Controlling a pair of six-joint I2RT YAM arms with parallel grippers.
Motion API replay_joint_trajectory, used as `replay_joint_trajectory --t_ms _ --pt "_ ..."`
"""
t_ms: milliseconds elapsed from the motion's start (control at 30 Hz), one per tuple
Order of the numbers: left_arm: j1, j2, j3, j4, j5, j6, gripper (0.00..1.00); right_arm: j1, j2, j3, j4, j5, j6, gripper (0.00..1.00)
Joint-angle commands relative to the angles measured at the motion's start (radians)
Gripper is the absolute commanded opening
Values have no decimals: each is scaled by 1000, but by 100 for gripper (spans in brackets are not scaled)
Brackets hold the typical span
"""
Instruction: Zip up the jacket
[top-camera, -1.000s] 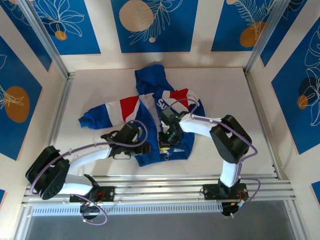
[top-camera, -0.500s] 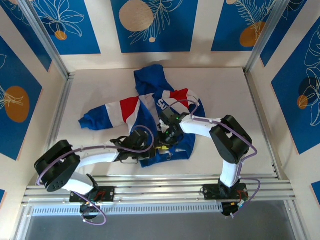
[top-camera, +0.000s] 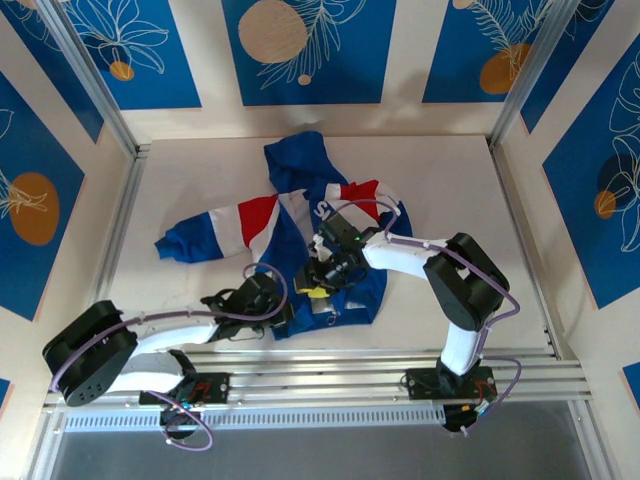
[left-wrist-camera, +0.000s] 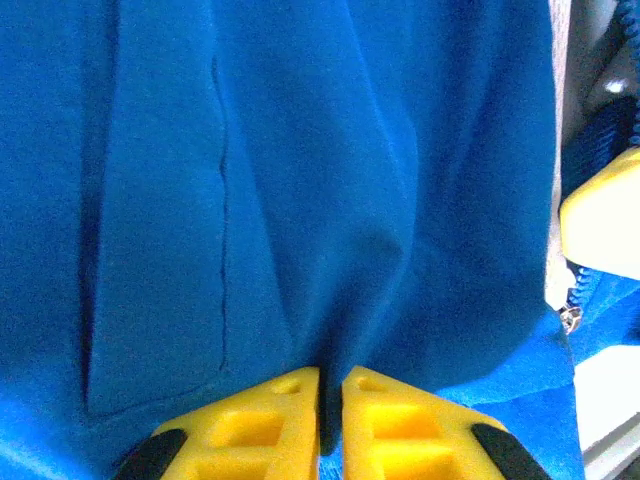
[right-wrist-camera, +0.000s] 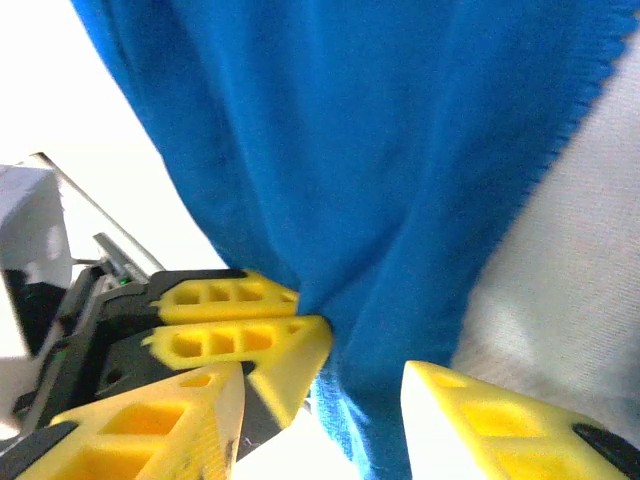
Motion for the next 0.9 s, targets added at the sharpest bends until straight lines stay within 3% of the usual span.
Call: replay_joint_trajectory --t_ms 0,100,200,333,500,600,667,867 --pt "34 1 -86 -12 1 -51 13 16 7 8 37 -76 24 47" --pt "36 -45 -59 -74 -1 -13 25 15 -2 21 37 -77 26 46" --pt "35 -112 29 -239 -26 69 41 -7 -36 22 21 -58 23 46" --pt "-14 -146 178 -447 -85 137 48 -48 -88 45 -98 37 -37 46" --pt "-111 -7 322 -564 -202 137 49 -114 -136 26 -191 142 -67 45" --pt "-133 126 390 -549 -190 157 45 -149 -139 -12 -182 135 -68 21" --pt "-150 200 430 -525 -181 163 45 -155 -135 -30 -181 143 -75 14" --pt "-170 359 518 -547 -170 187 50 -141 -101 -43 -173 138 -86 11"
